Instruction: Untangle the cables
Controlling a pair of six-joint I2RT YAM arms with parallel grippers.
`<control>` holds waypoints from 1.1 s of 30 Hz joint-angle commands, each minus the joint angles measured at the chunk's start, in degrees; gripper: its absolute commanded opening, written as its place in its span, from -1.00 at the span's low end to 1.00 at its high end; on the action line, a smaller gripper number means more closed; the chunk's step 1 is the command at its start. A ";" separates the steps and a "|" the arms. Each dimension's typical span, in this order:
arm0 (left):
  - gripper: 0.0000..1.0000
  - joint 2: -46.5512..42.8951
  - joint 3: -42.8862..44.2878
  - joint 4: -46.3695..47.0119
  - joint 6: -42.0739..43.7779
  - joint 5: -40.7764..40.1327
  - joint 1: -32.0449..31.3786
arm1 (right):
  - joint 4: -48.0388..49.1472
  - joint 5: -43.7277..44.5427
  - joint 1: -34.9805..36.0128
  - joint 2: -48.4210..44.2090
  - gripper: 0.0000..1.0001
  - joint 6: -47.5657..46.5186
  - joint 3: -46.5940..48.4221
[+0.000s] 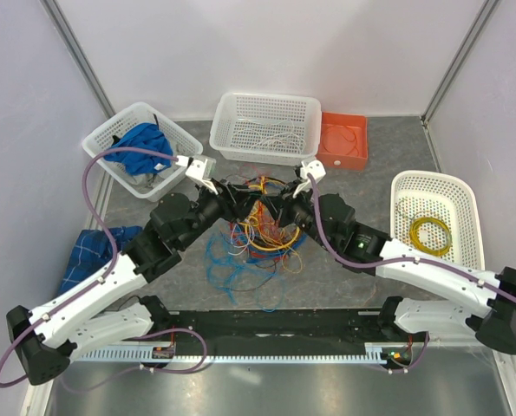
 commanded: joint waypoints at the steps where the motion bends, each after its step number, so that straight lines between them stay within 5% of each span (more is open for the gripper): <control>1: 0.68 -2.64 1.93 -6.01 -0.65 -9.02 -0.07 | -1.69 5.43 -0.21 -5.48 -1.00 -1.73 1.60; 3: 0.99 -4.04 1.67 -6.38 -0.74 -11.93 -0.07 | -4.68 6.49 -0.21 -7.33 -1.00 -2.26 2.22; 10: 0.93 -7.21 -3.06 -0.60 0.14 -10.63 -0.07 | -8.55 9.48 -0.21 -10.76 -1.00 -2.61 3.36; 17: 0.73 -5.55 -12.73 22.06 0.94 15.88 -0.07 | -8.90 9.48 -0.21 -10.76 -1.00 -1.29 4.68; 21: 0.72 -3.44 -18.71 37.62 0.58 22.16 -0.07 | -8.99 9.13 -0.21 -10.32 -1.00 -0.59 5.64; 33: 0.55 7.55 -14.25 40.46 4.44 13.91 -0.15 | -7.15 5.97 -0.30 -9.71 -1.00 1.34 4.95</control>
